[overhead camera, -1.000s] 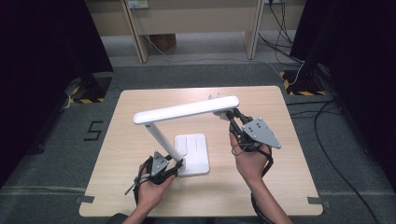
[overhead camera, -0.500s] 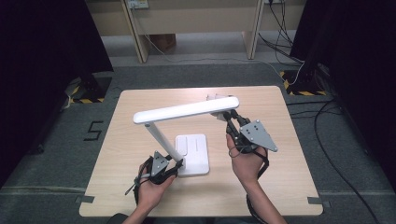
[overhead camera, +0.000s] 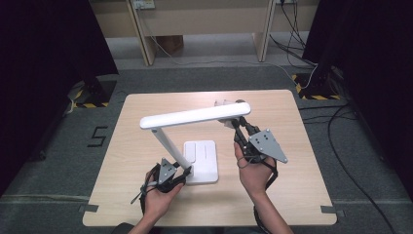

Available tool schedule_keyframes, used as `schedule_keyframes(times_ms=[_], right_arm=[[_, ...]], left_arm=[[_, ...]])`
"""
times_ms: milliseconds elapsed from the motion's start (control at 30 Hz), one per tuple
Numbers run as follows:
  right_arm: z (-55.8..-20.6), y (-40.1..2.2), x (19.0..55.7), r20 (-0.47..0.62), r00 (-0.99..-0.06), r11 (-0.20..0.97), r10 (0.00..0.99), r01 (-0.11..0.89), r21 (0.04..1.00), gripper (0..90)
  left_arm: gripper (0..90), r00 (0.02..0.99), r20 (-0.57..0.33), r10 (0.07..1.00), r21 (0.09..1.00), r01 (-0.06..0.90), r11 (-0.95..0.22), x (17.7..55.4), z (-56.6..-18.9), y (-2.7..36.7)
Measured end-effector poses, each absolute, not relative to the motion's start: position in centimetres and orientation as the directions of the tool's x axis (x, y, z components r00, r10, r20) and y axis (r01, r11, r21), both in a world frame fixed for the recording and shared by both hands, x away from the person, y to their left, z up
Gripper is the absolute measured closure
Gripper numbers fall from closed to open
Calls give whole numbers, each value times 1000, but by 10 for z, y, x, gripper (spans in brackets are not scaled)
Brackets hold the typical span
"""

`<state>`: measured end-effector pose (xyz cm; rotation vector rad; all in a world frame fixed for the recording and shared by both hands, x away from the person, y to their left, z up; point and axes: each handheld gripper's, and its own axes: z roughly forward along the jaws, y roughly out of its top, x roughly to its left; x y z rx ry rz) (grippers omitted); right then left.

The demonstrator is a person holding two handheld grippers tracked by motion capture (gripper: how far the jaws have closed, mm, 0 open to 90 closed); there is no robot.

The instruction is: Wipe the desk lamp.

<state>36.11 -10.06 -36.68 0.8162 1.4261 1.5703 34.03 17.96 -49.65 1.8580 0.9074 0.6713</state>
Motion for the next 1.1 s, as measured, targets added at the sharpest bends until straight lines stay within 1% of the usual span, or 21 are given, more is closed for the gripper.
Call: schedule_keyframes(times_ms=[1100], right_arm=[[-372, -87, 351, -56, -444, -26, 894, -176, 984, 805]], left_arm=[[562, 578, 71, 813, 906, 304, -295, 341, -497, 179]])
